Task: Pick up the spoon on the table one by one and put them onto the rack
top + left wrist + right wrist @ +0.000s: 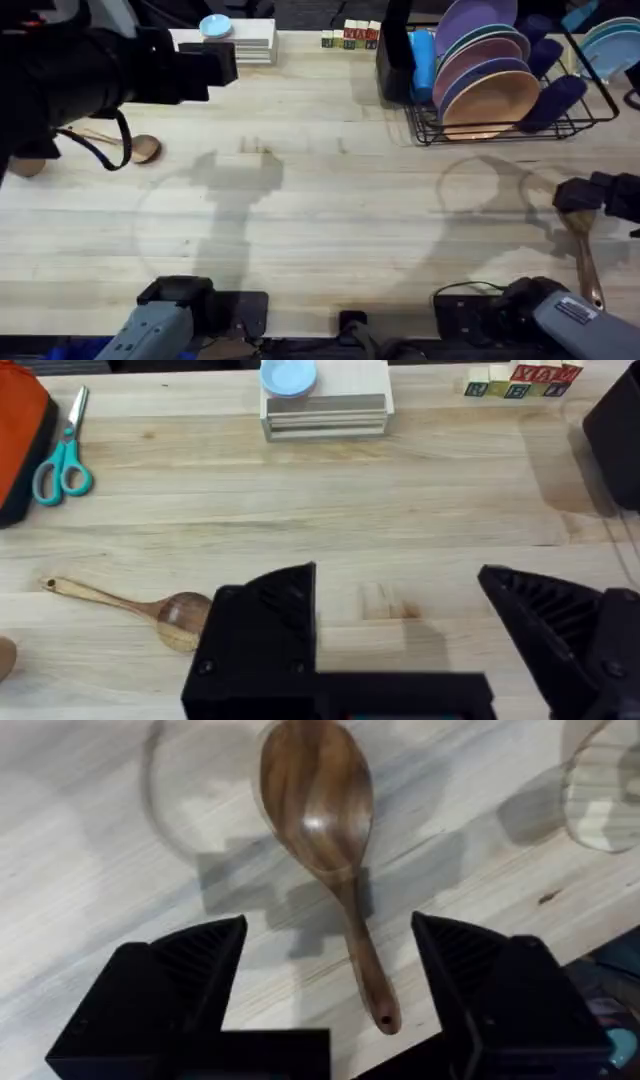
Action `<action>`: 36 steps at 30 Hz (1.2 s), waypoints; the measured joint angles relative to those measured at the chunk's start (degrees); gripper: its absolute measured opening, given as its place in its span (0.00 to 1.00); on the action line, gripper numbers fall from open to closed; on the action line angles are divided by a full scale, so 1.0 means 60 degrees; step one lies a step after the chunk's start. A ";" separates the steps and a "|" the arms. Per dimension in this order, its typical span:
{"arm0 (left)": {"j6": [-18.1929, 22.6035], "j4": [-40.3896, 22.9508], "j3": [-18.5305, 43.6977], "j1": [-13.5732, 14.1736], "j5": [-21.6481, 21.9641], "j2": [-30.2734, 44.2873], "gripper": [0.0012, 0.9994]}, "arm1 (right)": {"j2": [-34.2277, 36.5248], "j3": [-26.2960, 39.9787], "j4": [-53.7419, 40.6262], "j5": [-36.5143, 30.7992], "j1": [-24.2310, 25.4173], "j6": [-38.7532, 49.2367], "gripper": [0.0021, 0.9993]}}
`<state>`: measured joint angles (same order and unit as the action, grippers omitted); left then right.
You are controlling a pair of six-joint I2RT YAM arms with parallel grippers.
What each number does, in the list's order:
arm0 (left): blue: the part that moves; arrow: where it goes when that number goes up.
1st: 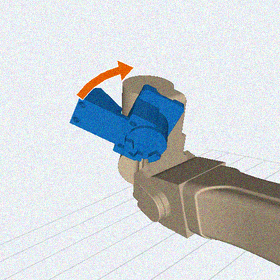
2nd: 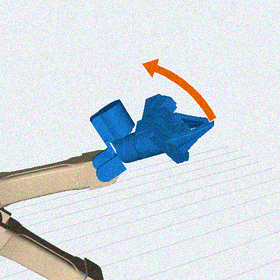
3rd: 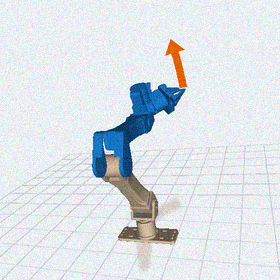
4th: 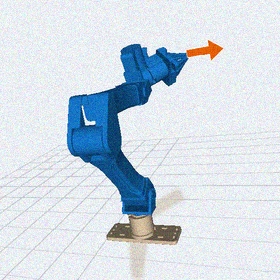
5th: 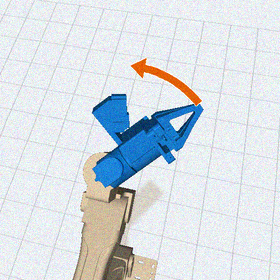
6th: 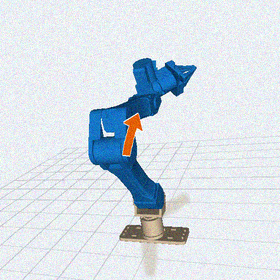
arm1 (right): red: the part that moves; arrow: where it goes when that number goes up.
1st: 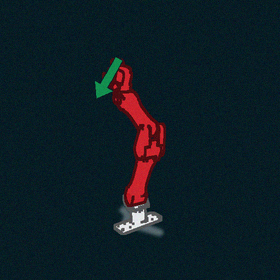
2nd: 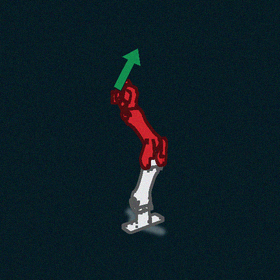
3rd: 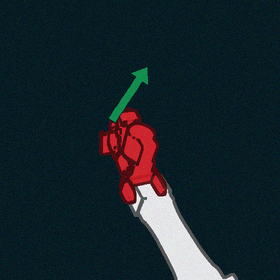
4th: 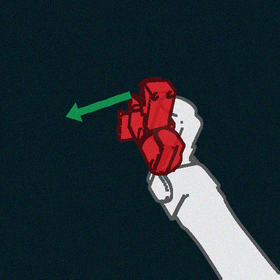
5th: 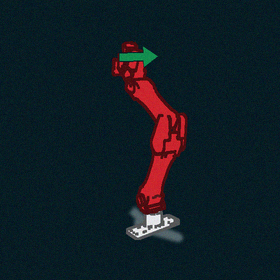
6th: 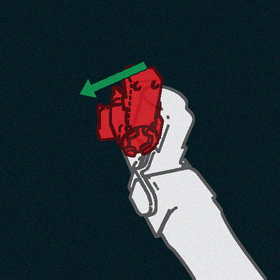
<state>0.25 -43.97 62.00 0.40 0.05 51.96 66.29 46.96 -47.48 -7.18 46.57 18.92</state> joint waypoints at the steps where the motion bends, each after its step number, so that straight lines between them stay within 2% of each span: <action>1: 0.0000 0.0000 0.0000 0.0000 0.0000 0.0000 0.99 | 0.0135 0.0000 0.0023 0.0011 0.0026 0.0024 1.00; 7: 0.0000 0.0000 0.0000 -0.0004 0.0000 0.0000 0.99 | 0.0609 -0.0015 -0.0022 0.0088 0.0302 0.0116 1.00; 15: 0.0000 0.0000 0.0002 0.0000 0.0000 0.0000 0.99 | 0.1136 -0.0135 0.0404 0.0098 0.1100 0.0142 1.00; 36: 0.0000 0.0000 0.0000 0.0000 0.0000 0.0000 0.99 | 0.2424 -0.0310 0.1238 0.0848 0.1110 0.0395 1.00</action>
<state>0.25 -43.97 62.00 0.40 0.05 51.96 80.84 45.10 -40.05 -2.09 53.23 21.29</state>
